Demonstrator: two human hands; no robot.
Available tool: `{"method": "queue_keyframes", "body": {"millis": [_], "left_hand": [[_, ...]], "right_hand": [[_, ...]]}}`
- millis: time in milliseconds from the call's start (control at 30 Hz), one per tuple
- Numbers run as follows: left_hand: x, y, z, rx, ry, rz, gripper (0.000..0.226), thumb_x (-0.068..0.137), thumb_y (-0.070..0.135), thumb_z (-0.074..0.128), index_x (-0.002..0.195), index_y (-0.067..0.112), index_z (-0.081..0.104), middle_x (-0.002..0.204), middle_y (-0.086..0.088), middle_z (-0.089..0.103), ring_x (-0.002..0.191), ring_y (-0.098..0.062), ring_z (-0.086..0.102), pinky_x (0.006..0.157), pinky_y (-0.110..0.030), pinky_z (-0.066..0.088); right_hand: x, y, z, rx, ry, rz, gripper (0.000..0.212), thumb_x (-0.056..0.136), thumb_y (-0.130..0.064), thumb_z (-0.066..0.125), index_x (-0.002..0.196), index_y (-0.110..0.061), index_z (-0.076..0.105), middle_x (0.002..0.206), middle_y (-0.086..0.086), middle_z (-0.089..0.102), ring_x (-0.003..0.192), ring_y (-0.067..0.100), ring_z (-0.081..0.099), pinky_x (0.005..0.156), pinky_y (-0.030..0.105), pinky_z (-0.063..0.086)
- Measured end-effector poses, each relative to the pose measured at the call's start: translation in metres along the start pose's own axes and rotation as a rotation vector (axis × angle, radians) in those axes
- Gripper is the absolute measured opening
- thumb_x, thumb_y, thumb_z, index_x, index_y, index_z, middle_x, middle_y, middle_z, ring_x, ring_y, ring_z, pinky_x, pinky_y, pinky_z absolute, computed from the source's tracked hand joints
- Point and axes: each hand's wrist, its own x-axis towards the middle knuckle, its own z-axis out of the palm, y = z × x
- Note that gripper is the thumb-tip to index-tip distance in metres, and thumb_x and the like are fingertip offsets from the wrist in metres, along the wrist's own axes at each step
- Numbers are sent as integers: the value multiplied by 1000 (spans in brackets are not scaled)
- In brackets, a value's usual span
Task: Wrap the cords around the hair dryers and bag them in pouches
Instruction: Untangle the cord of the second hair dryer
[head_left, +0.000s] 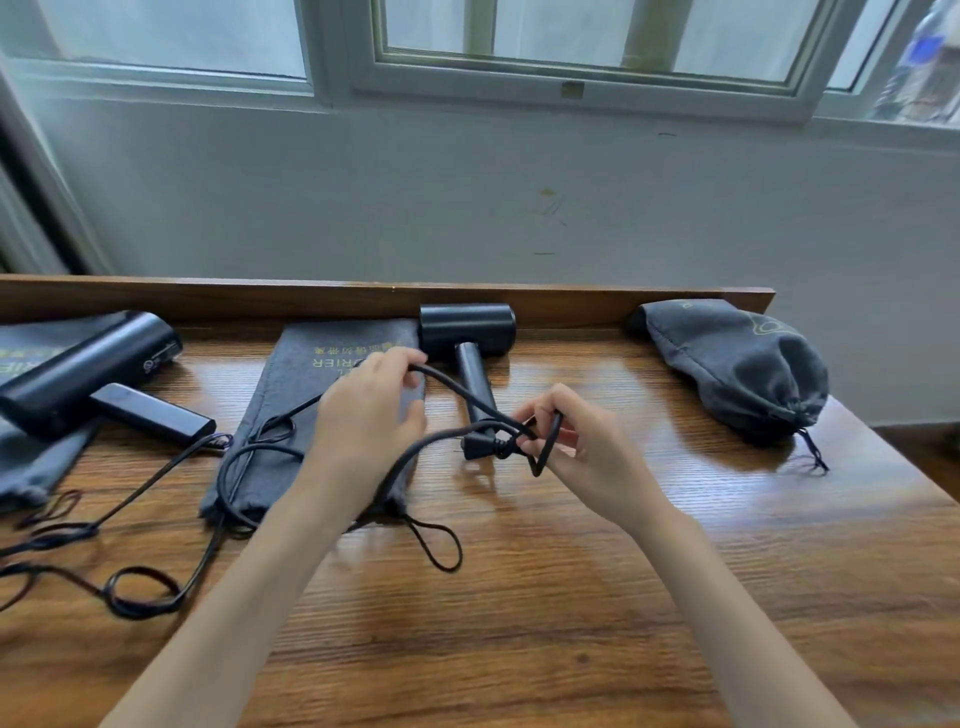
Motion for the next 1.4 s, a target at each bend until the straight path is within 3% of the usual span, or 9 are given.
{"method": "queue_keyframes", "body": {"millis": [167, 233, 267, 333, 467, 633, 900, 1067, 1400], "left_hand": [[-4, 38, 13, 334, -148, 446, 29, 87, 32, 46, 109, 20, 61, 100, 6, 65, 99, -15, 59, 107, -40, 27], [-1, 37, 22, 524, -161, 497, 23, 70, 33, 76, 81, 19, 62, 69, 6, 64, 66, -16, 64, 78, -32, 47], [1, 35, 24, 537, -155, 523, 26, 61, 26, 84, 67, 19, 59, 55, 6, 59, 49, -17, 59, 57, -26, 42], [3, 27, 29, 448, -121, 539, 20, 71, 25, 72, 58, 20, 57, 47, 6, 54, 38, -17, 52, 47, -21, 25], [-3, 16, 26, 150, -142, 416, 33, 85, 36, 35, 77, 21, 64, 62, 8, 62, 54, -15, 56, 48, -20, 25], [-11, 5, 23, 123, -154, 368, 30, 88, 38, 36, 91, 27, 64, 68, 11, 65, 57, -10, 57, 50, -13, 28], [-22, 6, 26, 98, -212, 255, 28, 97, 24, 42, 121, 31, 54, 58, 19, 43, 55, -5, 41, 52, -21, 34], [-26, 0, 29, -35, -231, 171, 29, 98, 25, 41, 121, 35, 54, 55, 14, 49, 56, -1, 49, 49, -21, 32], [-46, -11, 26, 10, -342, 299, 39, 87, 33, 41, 122, 42, 54, 82, 13, 67, 70, -3, 52, 58, -22, 44]], "right_hand": [[3, -4, 5, -71, -19, -74, 51, 80, 5, 65, 82, -40, 43, 88, -19, 57, 84, 0, 61, 77, 13, 50], [3, -4, 3, -23, 10, -63, 50, 78, 6, 68, 89, -39, 47, 91, -17, 60, 81, 3, 64, 77, 16, 52], [2, -4, 1, 38, 25, -41, 48, 78, 5, 69, 96, -35, 49, 98, -14, 61, 81, 8, 66, 78, 19, 53], [0, -2, 0, 75, 65, -3, 53, 77, 1, 71, 111, -32, 47, 115, -14, 55, 83, 10, 65, 81, 22, 54], [4, 10, 1, 10, -92, 188, 33, 87, -25, 63, 112, -42, 50, 115, -20, 56, 105, 1, 57, 93, 29, 50], [3, 15, 17, 239, -187, 296, 8, 94, -21, 52, 98, -25, 58, 94, -5, 65, 84, 5, 67, 79, 29, 54], [1, 14, 17, 331, 186, 147, 21, 94, -6, 48, 94, -25, 58, 104, -1, 68, 98, 8, 66, 80, 22, 53], [2, 31, 22, 83, -177, 173, 56, 89, -1, 55, 119, -47, 48, 125, -15, 57, 121, 1, 49, 101, 30, 44], [10, 28, 29, 299, -176, 150, 39, 82, 8, 60, 92, -28, 70, 116, -9, 63, 116, 6, 57, 96, 20, 46]]}}
